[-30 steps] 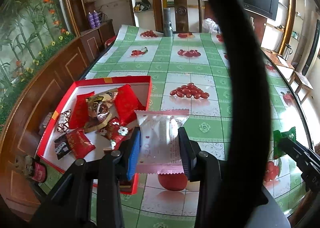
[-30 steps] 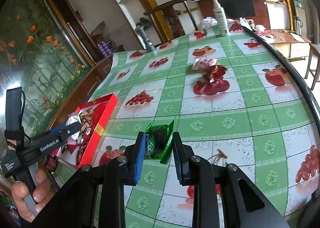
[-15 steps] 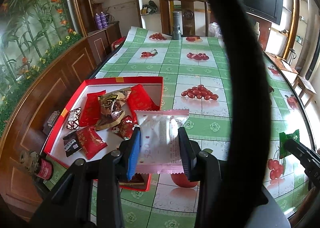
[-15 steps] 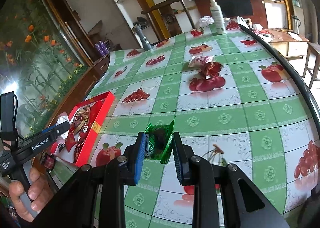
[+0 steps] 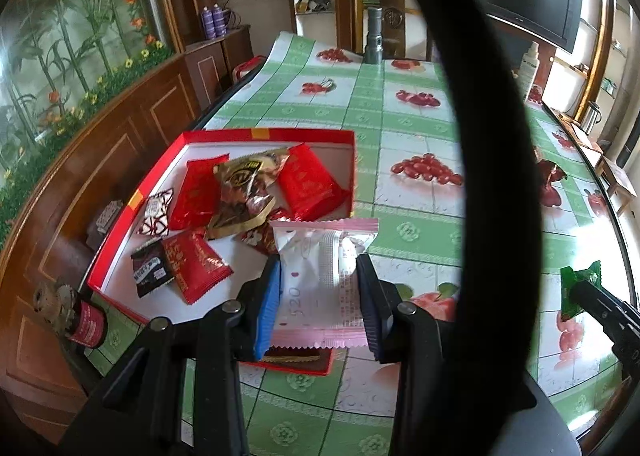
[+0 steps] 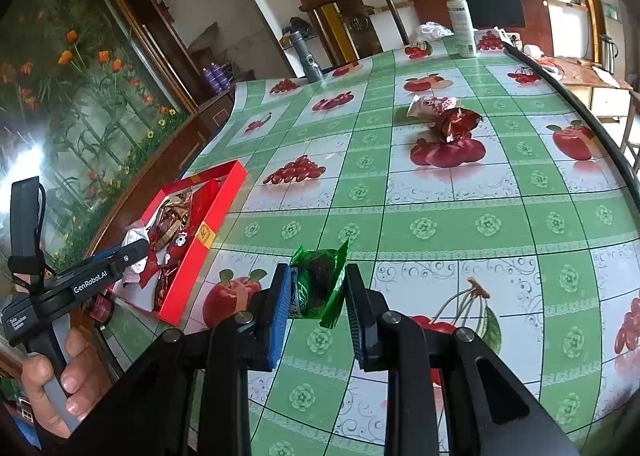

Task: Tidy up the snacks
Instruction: 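Carry the green candy and the pastry bag over the white tray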

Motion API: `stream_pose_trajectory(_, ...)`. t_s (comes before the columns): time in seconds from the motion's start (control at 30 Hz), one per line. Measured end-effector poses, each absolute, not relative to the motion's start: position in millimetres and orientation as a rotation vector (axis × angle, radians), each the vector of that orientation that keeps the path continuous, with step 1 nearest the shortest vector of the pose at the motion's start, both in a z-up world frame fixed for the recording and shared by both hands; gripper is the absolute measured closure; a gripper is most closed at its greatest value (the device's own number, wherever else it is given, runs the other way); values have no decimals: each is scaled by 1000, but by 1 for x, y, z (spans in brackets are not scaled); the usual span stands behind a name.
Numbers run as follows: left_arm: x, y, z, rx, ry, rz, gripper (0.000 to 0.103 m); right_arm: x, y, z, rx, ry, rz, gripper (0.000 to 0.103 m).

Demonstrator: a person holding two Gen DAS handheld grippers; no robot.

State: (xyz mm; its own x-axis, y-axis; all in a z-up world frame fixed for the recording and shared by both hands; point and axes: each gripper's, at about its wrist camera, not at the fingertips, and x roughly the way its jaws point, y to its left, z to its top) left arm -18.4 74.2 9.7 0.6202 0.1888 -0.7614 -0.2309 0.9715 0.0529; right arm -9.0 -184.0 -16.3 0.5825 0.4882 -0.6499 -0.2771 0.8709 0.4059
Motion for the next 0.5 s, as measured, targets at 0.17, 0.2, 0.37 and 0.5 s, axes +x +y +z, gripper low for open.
stream_pose_trajectory(0.17, -24, 99, 1, -89, 891, 273, 65, -8, -174, -18, 266, 850, 471, 77)
stream_pose_trajectory(0.2, -25, 103, 0, -95, 893, 280, 65, -8, -171, -19, 264, 853, 477, 77)
stream_pose_trajectory(0.37, -31, 127, -5, -120, 901, 327, 65, -7, -155, -24, 251, 873, 508, 77)
stream_pose_trajectory(0.5, -33, 139, -9, -142, 907, 341, 65, -6, -142, -24, 236, 878, 536, 77)
